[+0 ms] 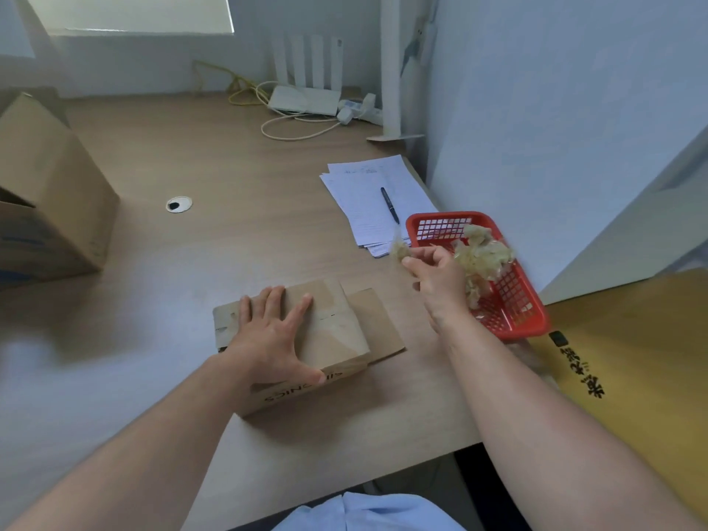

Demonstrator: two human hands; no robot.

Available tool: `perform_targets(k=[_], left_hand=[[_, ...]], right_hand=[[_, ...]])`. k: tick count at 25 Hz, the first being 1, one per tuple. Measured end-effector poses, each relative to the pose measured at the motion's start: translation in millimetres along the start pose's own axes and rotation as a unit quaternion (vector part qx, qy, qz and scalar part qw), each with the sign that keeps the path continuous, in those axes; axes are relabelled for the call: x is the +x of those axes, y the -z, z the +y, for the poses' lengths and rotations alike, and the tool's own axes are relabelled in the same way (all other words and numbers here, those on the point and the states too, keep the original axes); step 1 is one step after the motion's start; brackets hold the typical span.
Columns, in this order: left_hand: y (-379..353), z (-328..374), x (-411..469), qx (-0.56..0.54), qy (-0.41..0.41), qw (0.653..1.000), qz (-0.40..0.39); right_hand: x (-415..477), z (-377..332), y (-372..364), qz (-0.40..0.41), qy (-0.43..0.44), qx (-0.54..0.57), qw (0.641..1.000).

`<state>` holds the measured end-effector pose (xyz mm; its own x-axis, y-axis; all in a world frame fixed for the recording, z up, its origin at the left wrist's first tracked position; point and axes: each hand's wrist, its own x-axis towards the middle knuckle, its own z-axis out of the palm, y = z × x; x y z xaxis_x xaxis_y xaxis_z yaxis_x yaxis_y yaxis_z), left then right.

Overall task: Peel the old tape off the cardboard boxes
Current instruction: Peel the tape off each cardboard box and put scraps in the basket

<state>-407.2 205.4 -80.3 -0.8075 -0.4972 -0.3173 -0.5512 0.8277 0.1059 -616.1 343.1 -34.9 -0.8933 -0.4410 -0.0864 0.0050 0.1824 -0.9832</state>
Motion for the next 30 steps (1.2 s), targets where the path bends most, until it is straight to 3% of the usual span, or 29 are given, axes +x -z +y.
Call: perform_targets(k=[5,8,13,17,21,23,27,30], left_hand=[[0.1,10.7,16.2,0.013,0.014,1.000,0.001],[1.5,16.7,24.4,0.014,0.024,1.000,0.004],[0.2,17.5,27.5,0.004,0.027,1.000,0.011],[-1.2,16.2,28.0,0.003,0.027,1.000,0.011],[-1.4,17.1,28.6,0.005,0.026,1.000,0.002],[-0.2,15.8,29.0,0.004,0.026,1.000,-0.001],[0.7,16.5,30.2,0.006,0.027,1.000,-0.004],[1.6,17.2,29.2,0.010,0.023,1.000,-0.007]], right_hand=[[49.2,-0.9,63.4,0.161,0.112,-0.216,0.957],[79.2,8.1,87.5,0.195,0.090,-0.317,0.924],[96.0,24.1,90.4,0.161,0.101,-0.427,0.884],[95.2,39.3,82.9,0.083,0.107,-0.505,0.853],[94.6,37.0,75.5,-0.003,0.093,-0.600,0.795],[88.4,34.6,71.2,-0.020,0.097,-0.575,0.812],[80.6,30.1,75.7,0.016,0.063,-0.391,0.918],[72.2,24.2,81.5,0.050,0.063,-0.334,0.939]])
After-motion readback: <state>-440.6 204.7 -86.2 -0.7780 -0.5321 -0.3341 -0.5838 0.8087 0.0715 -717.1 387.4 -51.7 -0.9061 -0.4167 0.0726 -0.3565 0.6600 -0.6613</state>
